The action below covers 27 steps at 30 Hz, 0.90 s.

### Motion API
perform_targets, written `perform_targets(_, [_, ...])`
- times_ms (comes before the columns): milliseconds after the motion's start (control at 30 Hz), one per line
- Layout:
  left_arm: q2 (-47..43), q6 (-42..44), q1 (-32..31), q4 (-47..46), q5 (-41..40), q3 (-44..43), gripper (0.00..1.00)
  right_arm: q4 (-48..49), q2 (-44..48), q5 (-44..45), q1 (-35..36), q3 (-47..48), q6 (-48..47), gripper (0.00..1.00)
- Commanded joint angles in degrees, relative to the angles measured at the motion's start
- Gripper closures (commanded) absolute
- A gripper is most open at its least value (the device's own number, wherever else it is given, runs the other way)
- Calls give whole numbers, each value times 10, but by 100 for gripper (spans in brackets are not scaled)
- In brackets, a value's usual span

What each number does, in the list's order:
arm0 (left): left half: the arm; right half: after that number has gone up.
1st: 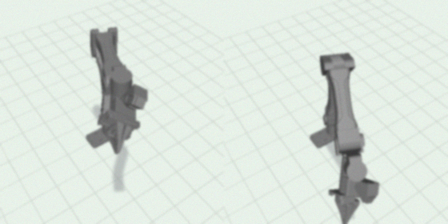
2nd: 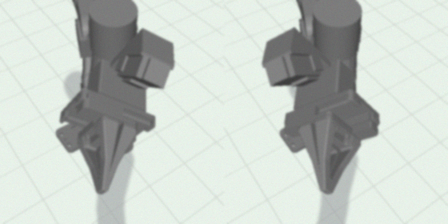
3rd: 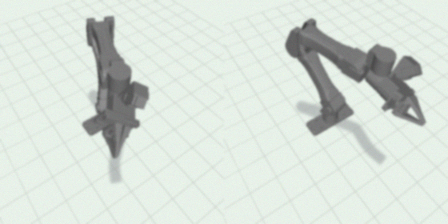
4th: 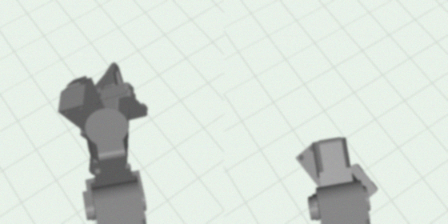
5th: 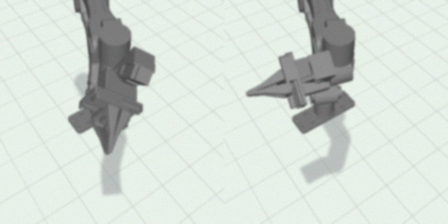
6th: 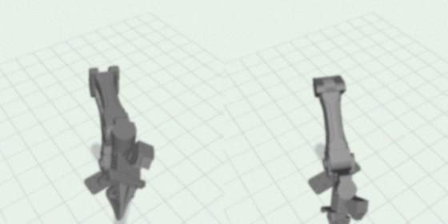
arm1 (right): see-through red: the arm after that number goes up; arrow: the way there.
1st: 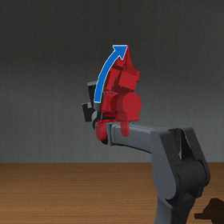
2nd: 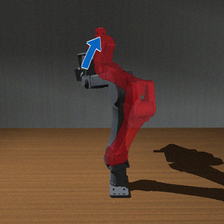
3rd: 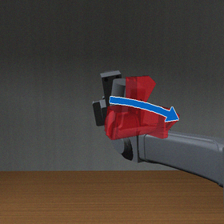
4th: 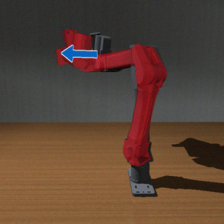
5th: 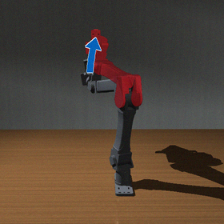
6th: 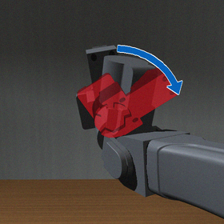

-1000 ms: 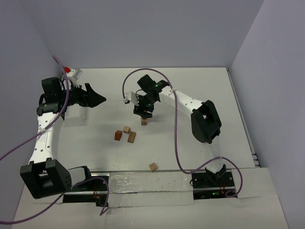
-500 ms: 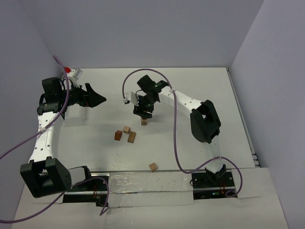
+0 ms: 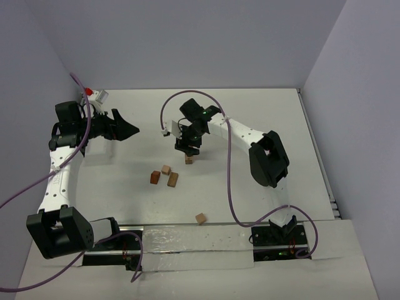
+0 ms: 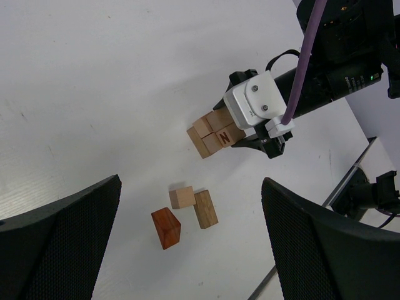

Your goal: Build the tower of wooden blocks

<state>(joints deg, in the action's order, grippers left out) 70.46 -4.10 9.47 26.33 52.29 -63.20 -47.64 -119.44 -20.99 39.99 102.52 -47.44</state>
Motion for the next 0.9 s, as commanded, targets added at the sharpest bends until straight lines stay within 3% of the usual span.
perform_targets(0, [2, 0, 4, -20, 12, -4, 1, 9, -6, -4, 5, 29, 2, 43])
perform_targets(867, [3, 3, 4, -18, 13, -4, 1, 17, -11, 0, 14, 29, 3, 34])
